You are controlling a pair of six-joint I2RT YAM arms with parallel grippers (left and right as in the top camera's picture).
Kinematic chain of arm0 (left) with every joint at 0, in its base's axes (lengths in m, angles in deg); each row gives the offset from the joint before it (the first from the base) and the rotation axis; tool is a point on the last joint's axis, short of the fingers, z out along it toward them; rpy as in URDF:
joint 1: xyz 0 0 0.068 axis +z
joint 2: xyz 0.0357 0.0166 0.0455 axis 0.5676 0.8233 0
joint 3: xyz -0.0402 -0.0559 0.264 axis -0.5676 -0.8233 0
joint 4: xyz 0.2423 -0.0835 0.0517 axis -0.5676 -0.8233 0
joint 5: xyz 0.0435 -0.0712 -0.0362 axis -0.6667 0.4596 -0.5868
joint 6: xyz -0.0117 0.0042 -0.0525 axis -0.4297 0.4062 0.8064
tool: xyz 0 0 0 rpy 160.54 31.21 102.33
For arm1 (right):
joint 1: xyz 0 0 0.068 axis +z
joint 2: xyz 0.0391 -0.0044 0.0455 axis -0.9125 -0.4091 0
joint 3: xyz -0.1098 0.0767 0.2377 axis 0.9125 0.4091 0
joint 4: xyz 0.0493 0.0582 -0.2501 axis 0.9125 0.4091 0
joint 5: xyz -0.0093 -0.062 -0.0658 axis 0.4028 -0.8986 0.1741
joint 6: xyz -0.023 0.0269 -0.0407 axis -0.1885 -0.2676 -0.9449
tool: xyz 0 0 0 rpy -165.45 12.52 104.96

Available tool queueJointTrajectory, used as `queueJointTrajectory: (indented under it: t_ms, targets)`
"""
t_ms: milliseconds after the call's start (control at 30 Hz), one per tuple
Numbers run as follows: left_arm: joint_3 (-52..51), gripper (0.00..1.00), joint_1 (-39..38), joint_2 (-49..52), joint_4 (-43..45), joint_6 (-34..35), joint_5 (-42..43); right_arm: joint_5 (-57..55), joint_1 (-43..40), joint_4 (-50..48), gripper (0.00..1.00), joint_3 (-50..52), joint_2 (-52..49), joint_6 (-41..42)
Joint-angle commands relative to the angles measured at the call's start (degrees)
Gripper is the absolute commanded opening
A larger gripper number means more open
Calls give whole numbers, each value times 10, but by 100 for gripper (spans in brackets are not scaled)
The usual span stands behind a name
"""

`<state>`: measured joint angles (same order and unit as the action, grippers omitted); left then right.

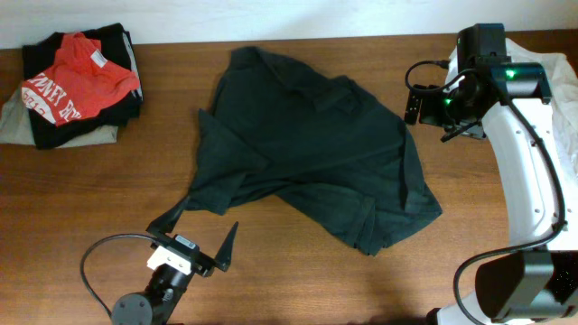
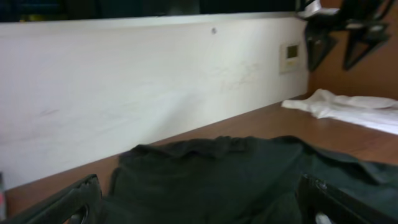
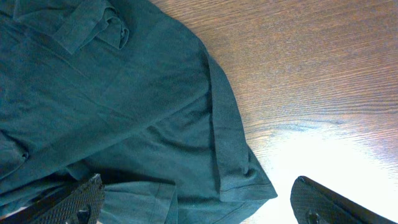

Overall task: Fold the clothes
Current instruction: 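Reach the left gripper to the shirt's left hem and grasp it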

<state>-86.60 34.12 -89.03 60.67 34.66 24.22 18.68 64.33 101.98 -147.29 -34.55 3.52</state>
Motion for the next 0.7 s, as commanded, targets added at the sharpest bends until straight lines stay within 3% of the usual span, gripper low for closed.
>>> queueJointTrajectory:
  t_ms: [0, 167, 233, 367, 467, 533, 667]
  targets:
    - [56, 99, 2, 32, -30, 17, 37, -13, 0, 0, 99, -2, -2, 1]
    - [197, 99, 2, 245, -98, 10, 36, -13, 0, 0, 99, -2, -2, 1]
    - [316, 99, 0, 389, -212, 10, 45, -13, 0, 0, 99, -2, -2, 1]
    - [410, 99, -2, 556, -250, 14, 133, -13, 0, 0, 99, -2, -2, 1]
    - [485, 99, -39, 635, -357, -2, -25, -13, 0, 0, 99, -2, -2, 1]
    - [566, 99, -110, 716, -497, -18, -263, -13, 0, 0, 99, -2, -2, 1]
    - [573, 99, -124, 793, -538, -18, -318, -13, 0, 0, 99, -2, -2, 1]
